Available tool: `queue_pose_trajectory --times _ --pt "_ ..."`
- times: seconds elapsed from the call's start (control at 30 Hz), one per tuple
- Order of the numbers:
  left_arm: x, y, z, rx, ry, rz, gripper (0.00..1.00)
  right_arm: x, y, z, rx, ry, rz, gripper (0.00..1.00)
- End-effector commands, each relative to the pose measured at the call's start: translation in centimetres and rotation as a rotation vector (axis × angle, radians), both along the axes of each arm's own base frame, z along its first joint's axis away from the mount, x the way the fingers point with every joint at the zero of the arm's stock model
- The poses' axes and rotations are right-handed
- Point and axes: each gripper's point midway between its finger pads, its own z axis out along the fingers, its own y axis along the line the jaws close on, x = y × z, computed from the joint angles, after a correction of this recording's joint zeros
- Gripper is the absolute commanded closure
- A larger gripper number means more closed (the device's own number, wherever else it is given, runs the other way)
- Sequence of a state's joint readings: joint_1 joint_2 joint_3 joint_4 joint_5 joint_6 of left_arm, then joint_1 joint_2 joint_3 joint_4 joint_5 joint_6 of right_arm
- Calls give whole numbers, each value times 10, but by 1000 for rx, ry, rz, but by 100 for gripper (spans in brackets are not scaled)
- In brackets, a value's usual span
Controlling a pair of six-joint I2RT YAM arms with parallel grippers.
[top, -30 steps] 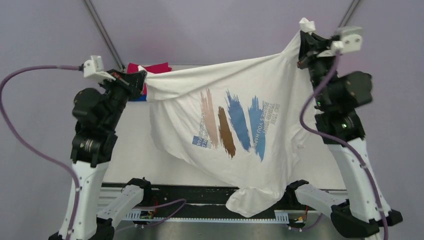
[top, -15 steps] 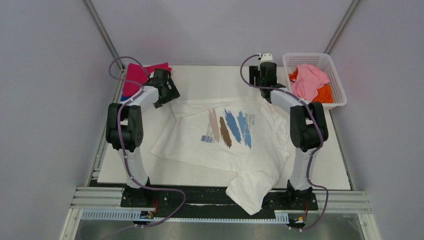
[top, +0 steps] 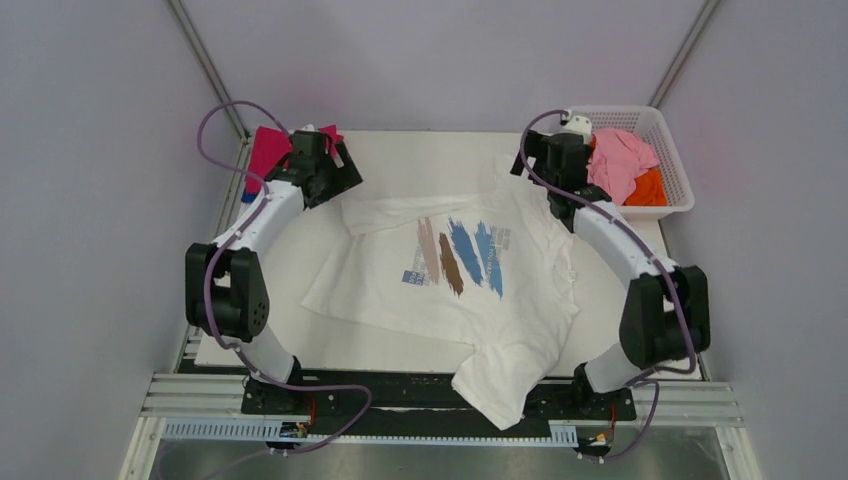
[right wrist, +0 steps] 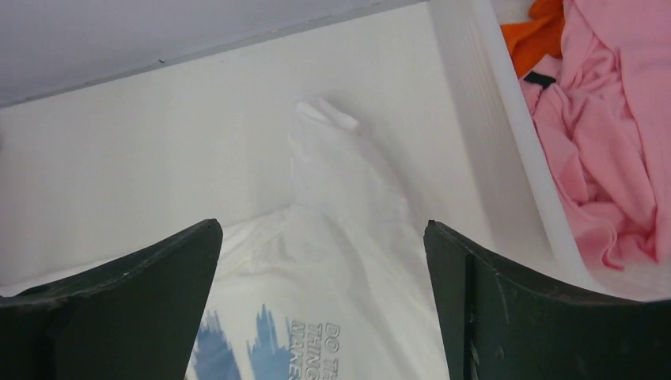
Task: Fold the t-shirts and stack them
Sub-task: Flatten out the tshirt
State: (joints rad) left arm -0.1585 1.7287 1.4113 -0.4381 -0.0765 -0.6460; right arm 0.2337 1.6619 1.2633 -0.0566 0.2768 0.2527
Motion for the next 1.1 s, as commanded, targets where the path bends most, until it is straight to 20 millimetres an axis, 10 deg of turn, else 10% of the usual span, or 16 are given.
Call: queue_pose_trajectory --times 0.0,0.3,0.73,0.9,1.07 --pt "-45 -36 -12 -84 23 -116 0 -72 6 -22 233 112 -39 0" --pt "-124 -44 -87 -134 192 -144 0 -149 17 -92 356 301 4 0" --pt "-231 6 -136 -19 463 51 0 -163 -21 -157 364 447 -201 0" --pt "-231 5 -111 -46 387 41 0 -156 -30 -166 361 470 -233 0" --pt "-181 -4 -74 -91 180 53 0 -149 -20 -165 378 480 -173 0"
